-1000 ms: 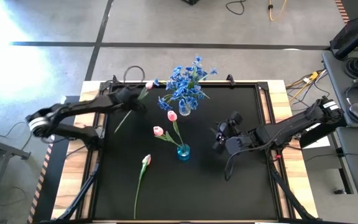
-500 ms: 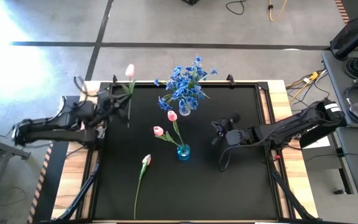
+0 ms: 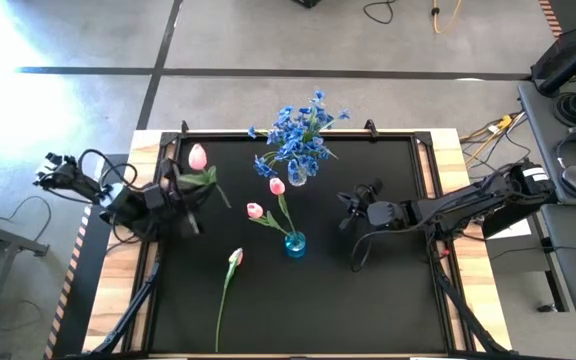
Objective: Sort flowers into vase by color
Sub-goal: Put the top pink tulip into the blue vase
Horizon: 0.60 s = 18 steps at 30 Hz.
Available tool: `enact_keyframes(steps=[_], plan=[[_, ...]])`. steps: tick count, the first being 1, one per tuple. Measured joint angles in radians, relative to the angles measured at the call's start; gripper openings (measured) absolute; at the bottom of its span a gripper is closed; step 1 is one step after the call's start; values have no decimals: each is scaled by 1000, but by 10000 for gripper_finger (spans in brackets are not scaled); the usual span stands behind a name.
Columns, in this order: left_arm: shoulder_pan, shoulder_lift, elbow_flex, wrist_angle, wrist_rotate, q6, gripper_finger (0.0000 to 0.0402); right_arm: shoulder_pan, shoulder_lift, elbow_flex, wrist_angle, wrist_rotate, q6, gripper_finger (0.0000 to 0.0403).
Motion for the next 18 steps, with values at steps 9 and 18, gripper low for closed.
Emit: enact_keyframes(steps=[9, 18], plan=[[224, 98, 0, 60, 336, -176, 1, 0, 0, 0, 52, 0, -38, 12], [458, 215, 0, 182, 681, -426, 1, 0, 0, 0, 52, 1, -38, 12]])
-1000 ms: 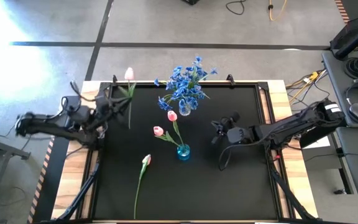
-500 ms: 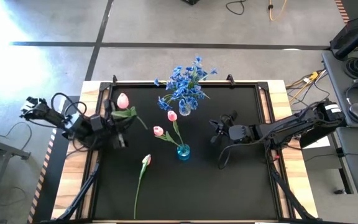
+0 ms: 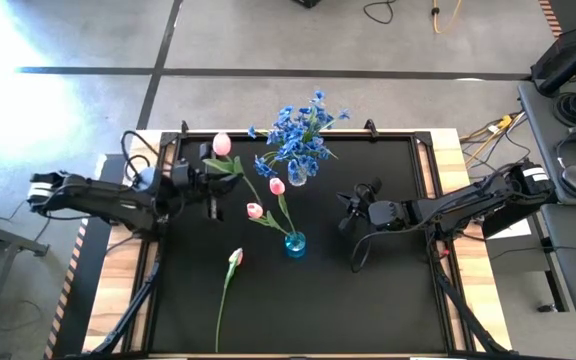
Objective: Sort flowers into vase by color
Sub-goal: Put the top pink tulip into the blue vase
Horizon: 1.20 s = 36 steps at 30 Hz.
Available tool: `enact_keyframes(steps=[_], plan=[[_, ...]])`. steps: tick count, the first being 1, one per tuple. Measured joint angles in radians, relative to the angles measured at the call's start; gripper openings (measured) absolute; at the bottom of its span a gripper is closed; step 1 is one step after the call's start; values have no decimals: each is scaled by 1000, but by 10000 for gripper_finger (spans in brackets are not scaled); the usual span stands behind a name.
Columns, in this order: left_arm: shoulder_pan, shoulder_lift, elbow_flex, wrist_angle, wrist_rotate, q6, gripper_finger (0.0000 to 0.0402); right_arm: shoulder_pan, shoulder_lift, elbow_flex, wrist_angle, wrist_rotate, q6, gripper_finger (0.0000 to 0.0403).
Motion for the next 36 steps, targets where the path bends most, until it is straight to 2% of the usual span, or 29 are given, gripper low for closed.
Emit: enact_keyframes(steps=[4, 12, 24, 36], plan=[[44, 65, 0, 107, 108, -88, 1, 0, 0, 0, 1, 0, 0, 12], [53, 203, 23, 220, 186, -169, 1, 0, 0, 0, 5, 2, 0, 12], [57, 387, 76, 296, 214, -233, 1, 0, 0, 0, 5, 2, 0, 12], [57, 534, 78, 445, 240, -265, 1, 0, 0, 0, 5, 3, 0, 12]])
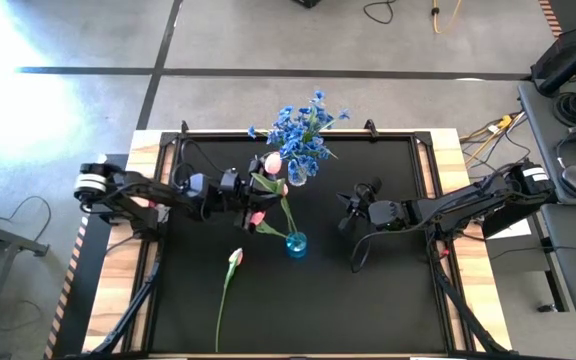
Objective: Sort flowers into vase by color
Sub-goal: Put the top pink tulip into the blue vase
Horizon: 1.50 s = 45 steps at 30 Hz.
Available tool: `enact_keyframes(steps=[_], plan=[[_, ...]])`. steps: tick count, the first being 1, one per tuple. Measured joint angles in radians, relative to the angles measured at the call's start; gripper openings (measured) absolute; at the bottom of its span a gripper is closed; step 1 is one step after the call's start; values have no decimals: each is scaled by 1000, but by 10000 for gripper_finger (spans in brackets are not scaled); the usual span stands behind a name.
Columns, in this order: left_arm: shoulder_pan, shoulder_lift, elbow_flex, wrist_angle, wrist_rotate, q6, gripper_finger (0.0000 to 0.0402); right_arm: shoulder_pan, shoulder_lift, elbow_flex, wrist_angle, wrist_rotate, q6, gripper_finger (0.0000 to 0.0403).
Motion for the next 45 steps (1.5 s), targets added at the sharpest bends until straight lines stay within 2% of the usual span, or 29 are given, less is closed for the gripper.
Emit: enact_keyframes(steps=[13, 19, 24, 29, 33, 38, 42, 45], plan=[[-1, 40, 0, 33, 28, 1, 1, 0, 0, 0, 6, 0, 0, 12], [-1, 16, 26, 28, 91, 10, 1, 6, -1, 11, 6, 0, -20, 12], [-1, -8, 78, -63, 133, 40, 1, 48, -45, 60, -27, 0, -62, 13], [0, -35, 135, -239, 154, 97, 1, 131, -94, 144, -41, 1, -72, 15], [0, -45, 190, -390, 158, 157, 1, 190, -79, 236, -40, 0, -120, 42], [-2, -48, 252, -552, 158, 225, 1, 206, 17, 382, -30, -1, -215, 104], [-2, -51, 266, -593, 158, 252, 1, 206, 88, 493, -32, 0, -282, 148], [-2, -54, 256, -594, 158, 253, 1, 206, 117, 553, -30, 0, -330, 166]])
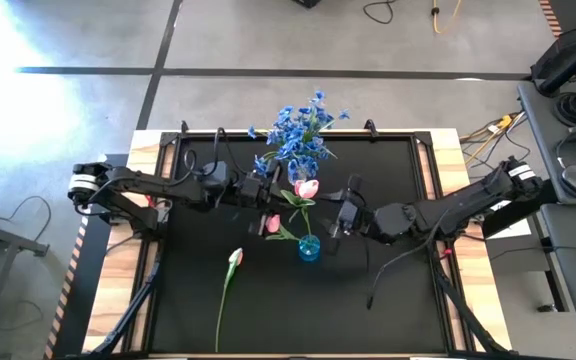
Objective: Sort flowers into vase by color
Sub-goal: Put the top pink tulip into the blue vase
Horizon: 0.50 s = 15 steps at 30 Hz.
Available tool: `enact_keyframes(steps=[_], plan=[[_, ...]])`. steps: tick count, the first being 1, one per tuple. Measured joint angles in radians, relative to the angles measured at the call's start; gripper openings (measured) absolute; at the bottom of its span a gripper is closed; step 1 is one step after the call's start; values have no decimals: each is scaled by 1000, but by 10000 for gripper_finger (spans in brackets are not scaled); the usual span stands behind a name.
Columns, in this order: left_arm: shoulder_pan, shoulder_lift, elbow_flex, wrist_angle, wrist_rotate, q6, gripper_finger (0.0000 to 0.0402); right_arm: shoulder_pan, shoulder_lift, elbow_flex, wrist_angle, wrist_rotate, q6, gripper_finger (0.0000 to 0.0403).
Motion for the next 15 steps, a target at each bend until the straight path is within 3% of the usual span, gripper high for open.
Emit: enact_keyframes(steps=[7, 11, 15], plan=[[0, -11, -13, -5, 0, 12, 1, 6, 10, 53, 0, -25, -50, 161], [0, -11, -14, -11, 0, 18, 1, 3, 19, 76, 17, -103, -58, 141], [0, -11, -14, -13, 0, 19, 1, -1, 48, 111, 21, -112, -80, 115]])
